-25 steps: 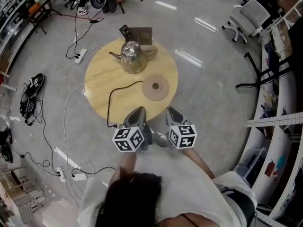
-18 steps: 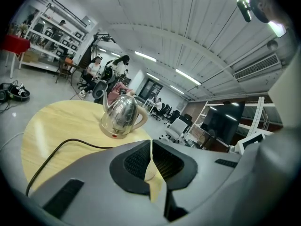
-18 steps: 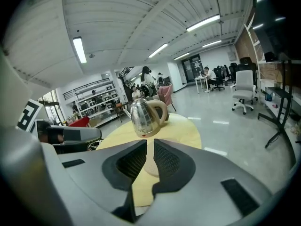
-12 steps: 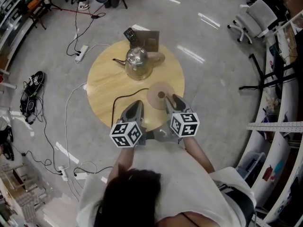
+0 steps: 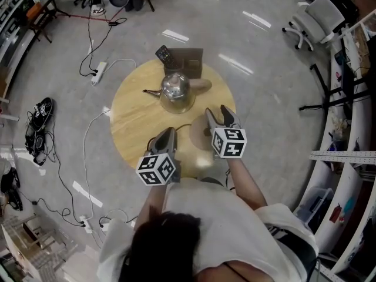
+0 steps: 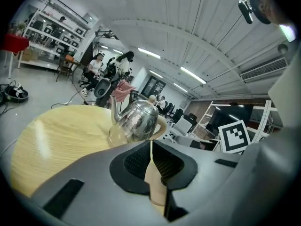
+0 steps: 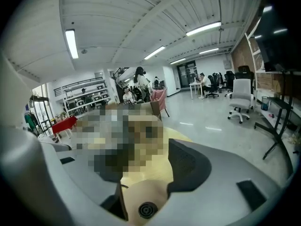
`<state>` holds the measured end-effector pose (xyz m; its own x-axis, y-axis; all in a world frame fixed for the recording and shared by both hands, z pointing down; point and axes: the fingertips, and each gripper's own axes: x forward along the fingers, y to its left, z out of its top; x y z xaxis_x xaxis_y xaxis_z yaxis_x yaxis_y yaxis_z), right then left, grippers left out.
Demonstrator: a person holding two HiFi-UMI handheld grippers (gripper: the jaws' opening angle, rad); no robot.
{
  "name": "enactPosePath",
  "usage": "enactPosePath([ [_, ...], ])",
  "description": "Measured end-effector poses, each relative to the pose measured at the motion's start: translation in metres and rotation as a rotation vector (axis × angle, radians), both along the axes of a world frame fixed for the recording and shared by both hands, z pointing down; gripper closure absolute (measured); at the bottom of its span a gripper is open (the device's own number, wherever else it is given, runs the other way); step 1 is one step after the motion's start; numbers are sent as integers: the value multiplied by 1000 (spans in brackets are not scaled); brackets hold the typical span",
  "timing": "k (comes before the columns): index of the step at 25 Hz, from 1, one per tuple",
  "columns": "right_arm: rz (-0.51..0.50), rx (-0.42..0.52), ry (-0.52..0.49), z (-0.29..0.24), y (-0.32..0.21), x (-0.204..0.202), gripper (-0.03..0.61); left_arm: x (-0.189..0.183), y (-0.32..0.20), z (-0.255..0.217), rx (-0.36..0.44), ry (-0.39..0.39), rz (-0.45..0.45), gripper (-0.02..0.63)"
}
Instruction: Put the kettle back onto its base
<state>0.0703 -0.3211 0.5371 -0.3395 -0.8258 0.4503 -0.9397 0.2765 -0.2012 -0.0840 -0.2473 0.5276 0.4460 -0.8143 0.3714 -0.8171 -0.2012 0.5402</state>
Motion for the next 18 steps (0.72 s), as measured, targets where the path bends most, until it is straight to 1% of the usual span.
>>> enactPosePath([
  [7,35,-20,58,17,-45,-2,342,-9,-22,10,-17,3,22,578],
  [9,40,-37,80,25,-55,-3,342,-15,-26,15,-28,1,22,578],
  [12,57,-71,82,35,-67,-4,342,-19,-31,22,-51,-1,23,578],
  [18,34,-70,107,40,-87,-3,342,-10,-37,23,-60,-2,49,578],
])
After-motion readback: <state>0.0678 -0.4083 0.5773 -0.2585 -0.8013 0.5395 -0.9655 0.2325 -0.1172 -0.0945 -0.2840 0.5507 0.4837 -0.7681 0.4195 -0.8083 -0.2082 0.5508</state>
